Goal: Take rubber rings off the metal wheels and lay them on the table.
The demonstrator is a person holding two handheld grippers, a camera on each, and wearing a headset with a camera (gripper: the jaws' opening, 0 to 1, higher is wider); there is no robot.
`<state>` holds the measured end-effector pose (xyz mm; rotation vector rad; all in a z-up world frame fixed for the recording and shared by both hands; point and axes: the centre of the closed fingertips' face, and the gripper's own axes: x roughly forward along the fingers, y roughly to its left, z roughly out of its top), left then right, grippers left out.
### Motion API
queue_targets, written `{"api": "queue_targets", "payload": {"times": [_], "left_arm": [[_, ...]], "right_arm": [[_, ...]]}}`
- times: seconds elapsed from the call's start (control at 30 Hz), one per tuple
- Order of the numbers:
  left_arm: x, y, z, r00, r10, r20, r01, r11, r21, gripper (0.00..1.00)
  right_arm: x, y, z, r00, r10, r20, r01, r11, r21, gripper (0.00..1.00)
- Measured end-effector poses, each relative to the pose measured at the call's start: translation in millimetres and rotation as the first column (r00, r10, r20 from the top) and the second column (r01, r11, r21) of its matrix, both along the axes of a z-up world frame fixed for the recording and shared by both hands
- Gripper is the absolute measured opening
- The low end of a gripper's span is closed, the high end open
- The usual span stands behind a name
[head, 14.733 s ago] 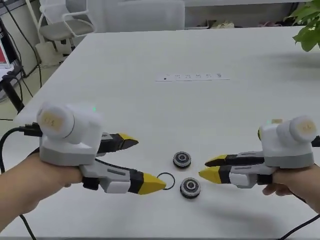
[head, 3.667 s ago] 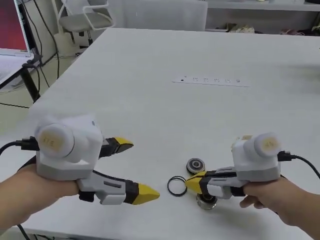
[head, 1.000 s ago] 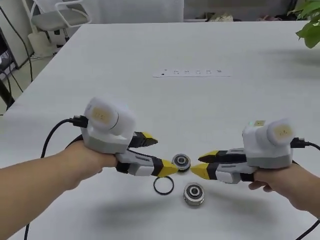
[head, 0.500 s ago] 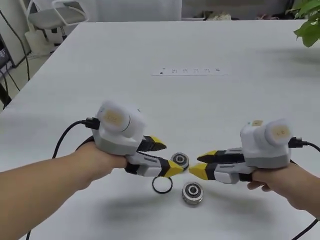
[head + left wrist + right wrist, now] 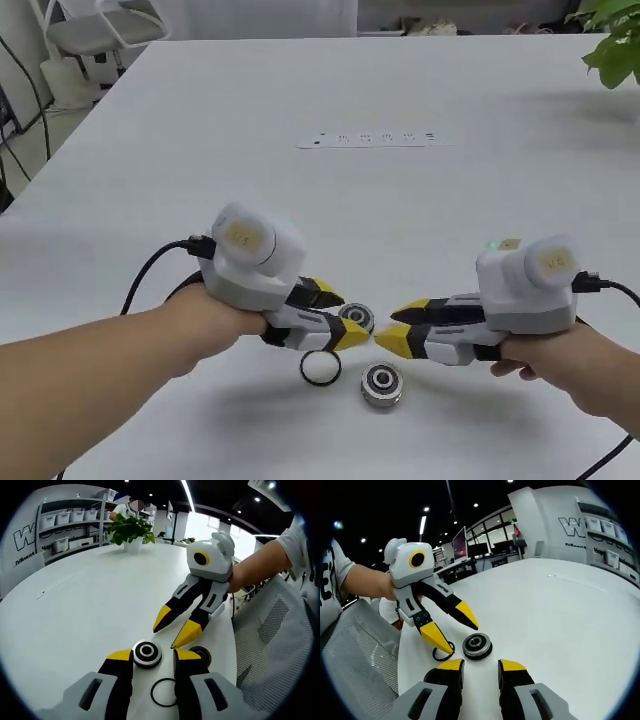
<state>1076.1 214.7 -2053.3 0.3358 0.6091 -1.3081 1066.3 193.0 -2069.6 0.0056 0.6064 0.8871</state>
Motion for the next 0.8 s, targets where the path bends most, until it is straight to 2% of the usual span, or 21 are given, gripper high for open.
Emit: {"api": "queue_targets", "payload": {"times": [0.3,0.33,0.47,0.7,0.8], "left_arm": [[0.7,-4.2,-6.2,1.000,-0.012,0.006,0.012,1.000,0.018,0.21],[2.6,-5.0,-5.7,1.000,-0.014,0.020,0.014,1.000,0.016,0.20],[2.7,-5.4,-6.1,1.000,-0.011,0.019,0.011,1.000,0.016,0.18],[3.2,-4.9,-7.2,0.998,-0.033,0.062,0.031,0.999,0.029,0.16],[4.6,-4.8,-8.4,0.994,-0.040,0.101,0.035,0.998,0.046,0.14]], "right_arm": [[0.9,-0.7,-2.0,1.000,-0.002,-0.002,0.002,1.000,0.000,0.25],[1.1,-0.9,-2.3,1.000,-0.002,-0.003,0.002,1.000,-0.001,0.25],[1.1,-0.8,-2.8,1.000,-0.002,-0.004,0.002,1.000,-0.001,0.24],[1.6,0.7,-3.3,1.000,0.000,-0.004,0.000,1.000,-0.001,0.24],[2.7,1.8,-2.4,1.000,0.001,-0.001,-0.001,1.000,0.001,0.24]]}}
